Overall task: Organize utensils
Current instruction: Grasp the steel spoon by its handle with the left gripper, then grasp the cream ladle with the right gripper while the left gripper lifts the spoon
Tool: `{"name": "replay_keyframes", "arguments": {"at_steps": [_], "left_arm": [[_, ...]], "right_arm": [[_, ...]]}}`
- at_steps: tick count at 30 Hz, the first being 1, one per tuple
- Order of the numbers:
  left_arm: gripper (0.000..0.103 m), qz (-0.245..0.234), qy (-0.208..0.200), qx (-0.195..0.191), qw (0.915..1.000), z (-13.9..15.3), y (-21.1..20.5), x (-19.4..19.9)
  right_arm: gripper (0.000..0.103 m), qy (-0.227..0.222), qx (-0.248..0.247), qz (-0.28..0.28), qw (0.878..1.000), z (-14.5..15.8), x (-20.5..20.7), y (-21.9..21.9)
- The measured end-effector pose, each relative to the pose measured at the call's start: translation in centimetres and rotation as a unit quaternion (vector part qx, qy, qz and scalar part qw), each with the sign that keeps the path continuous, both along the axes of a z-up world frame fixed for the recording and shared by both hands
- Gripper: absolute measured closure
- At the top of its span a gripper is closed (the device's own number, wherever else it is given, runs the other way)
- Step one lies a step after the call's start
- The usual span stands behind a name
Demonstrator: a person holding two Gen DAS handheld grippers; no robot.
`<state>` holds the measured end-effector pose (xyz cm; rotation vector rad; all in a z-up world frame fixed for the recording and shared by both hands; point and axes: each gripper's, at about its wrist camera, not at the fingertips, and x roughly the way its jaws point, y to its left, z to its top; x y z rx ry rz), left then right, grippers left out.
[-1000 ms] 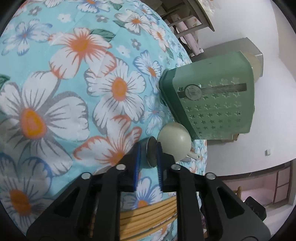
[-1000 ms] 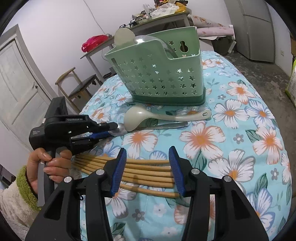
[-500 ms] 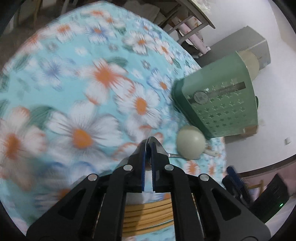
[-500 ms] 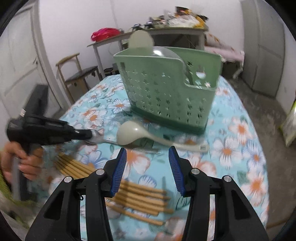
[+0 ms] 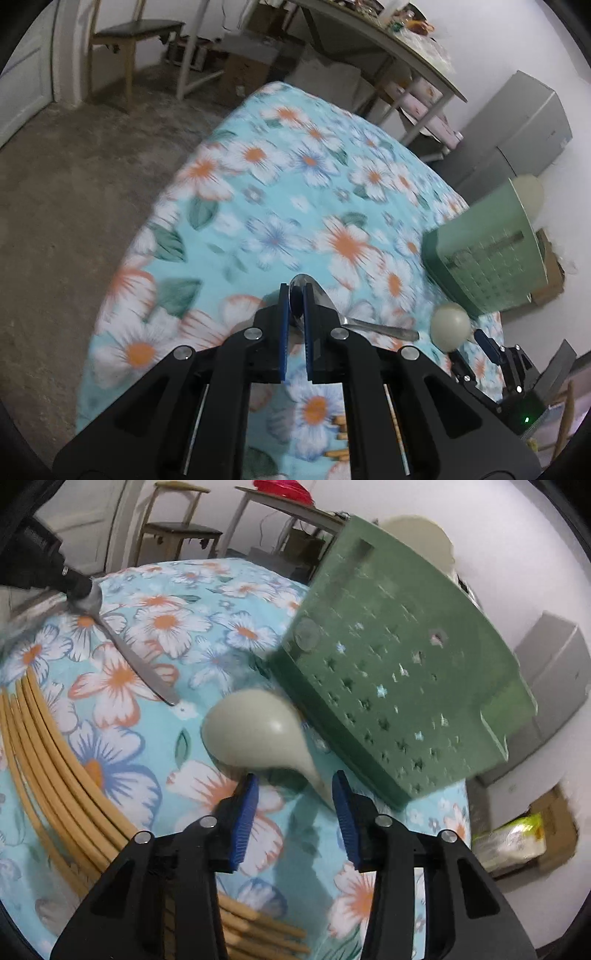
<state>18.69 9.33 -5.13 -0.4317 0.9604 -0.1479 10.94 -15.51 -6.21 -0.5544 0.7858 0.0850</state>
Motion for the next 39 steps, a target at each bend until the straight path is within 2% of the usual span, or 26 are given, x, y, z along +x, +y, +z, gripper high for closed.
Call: {"name": "replay_keyframes", "arguments": {"at_steps": [11,16,21,25,30,32,36,39], "left_arm": [[0.097,0.009,-0.002,0.003,0.9999,-0.4,0.9,0.1],[0.097,0.013,-0.008,-0.002,0.9999,-0.6,1.1,0.0],[0.098,0.018,-0.022,-0.014,0.9995,-0.7,1.3,-0.3],[0.101,0.017,-0.052,-0.022,0.9982,0.8,1.1,-0.7],[0.102,0.007,-0.109,-0.023,0.9937,4.1,0.4,-1.4],[0.102,0.003,-0.135,-0.009,0.9908,6.0,-0.4,-1.7],[0.102,-0.005,-0.189,-0.003,0.9820,9.6,-1.5,-2.2],[0.102,-0.023,-0.237,-0.013,0.9712,13.1,-2.6,-2.6]], "right_arm": [[0.079,-0.064,-0.118,0.029,0.991,-0.6,0.1,4.1],[0.096,-0.090,-0.149,0.029,0.984,-0.8,-0.1,4.6],[0.099,-0.104,-0.124,0.011,0.987,0.4,-0.3,3.9],[0.099,-0.111,-0.096,-0.008,0.989,1.9,-1.2,3.0],[0.099,-0.120,-0.039,-0.043,0.991,4.1,-2.5,0.9],[0.099,-0.125,-0.017,-0.058,0.990,5.1,-3.1,-0.1],[0.099,-0.137,0.016,-0.082,0.987,6.8,-3.7,-1.8],[0.099,-0.146,0.038,-0.095,0.984,7.9,-4.2,-2.8]]}}
